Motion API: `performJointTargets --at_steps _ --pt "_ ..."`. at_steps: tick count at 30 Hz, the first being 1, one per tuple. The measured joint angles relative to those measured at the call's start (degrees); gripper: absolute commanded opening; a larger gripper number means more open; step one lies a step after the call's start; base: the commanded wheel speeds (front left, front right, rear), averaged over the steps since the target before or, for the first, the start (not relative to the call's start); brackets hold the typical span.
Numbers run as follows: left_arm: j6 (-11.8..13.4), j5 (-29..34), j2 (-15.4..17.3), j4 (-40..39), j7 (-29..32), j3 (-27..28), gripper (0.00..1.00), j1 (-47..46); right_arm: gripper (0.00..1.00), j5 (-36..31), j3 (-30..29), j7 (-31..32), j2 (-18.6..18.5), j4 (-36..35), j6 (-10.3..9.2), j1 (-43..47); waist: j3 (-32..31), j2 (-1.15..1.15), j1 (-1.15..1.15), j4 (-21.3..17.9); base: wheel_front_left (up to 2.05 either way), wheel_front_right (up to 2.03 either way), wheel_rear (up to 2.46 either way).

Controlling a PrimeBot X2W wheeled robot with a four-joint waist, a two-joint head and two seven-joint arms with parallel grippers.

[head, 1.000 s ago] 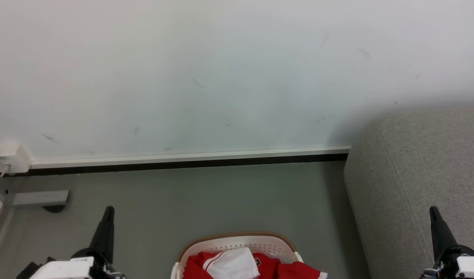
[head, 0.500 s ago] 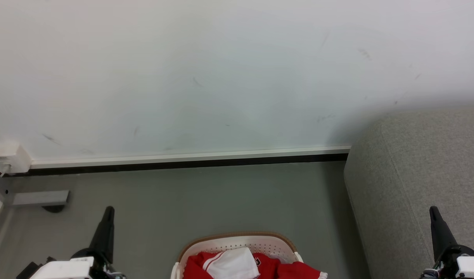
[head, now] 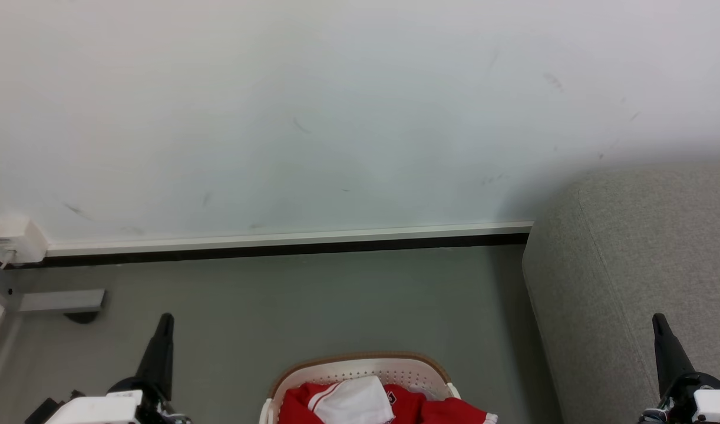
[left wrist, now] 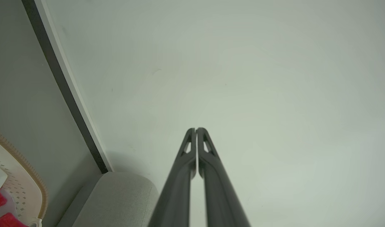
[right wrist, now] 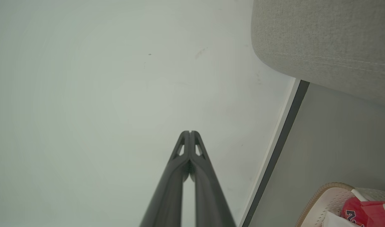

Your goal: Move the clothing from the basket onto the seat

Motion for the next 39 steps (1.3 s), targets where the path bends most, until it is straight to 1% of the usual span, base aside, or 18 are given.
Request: performJointTargets --at_steps 12,13,18,24,29,35,39 --pt "0.0 0.0 0.0 0.0 0.0 0.0 0.0 0.0 0.0 0.0 0.0 0.0 0.0 0.0 0.0 -0.01 0.0 0.0 0.0 0.0 0.0 0.0 0.0" --pt "-0.01 0.03 -0.07 0.32 -0.04 -0.02 1.0 0.16 1.0 0.0 0.05 -0.02 0.05 0.3 0.0 0.18 0.0 0.0 0.0 0.0 0.0 0.0 0.0" --pt "0.01 0.03 -0.65 2.4 -0.35 -0.33 1.0 2.16 1.0 0.0 0.51 -0.13 0.81 2.22 0.0 2.19 0.01 0.0 0.0 -0.01 0.0 0.0 0.0" --pt "0.01 0.15 -0.66 1.51 -1.85 -0.64 1.0 2.18 1.0 -0.02 1.98 -1.58 0.8 0.81 0.0 2.24 0.04 0.0 0.0 -0.03 0.0 0.0 0.0" --pt "0.01 1.6 -0.65 0.11 -3.59 -0.81 1.0 2.16 1.0 -1.32 3.61 -3.14 0.56 -0.35 0.0 2.19 0.07 0.0 0.0 -0.07 0.0 0.0 0.0" --pt "0.01 5.41 -0.64 -1.23 -4.89 -0.97 1.0 2.15 1.0 -3.32 5.63 -4.93 -0.12 -1.76 0.0 2.04 0.1 0.0 0.0 -0.14 0.0 0.0 0.0" --pt "0.01 9.36 -0.63 -2.29 -5.73 -0.89 1.0 2.14 1.0 -6.34 6.61 -5.91 -0.76 -2.65 0.0 1.68 0.11 0.0 0.0 -0.2 0.0 0.0 0.0"
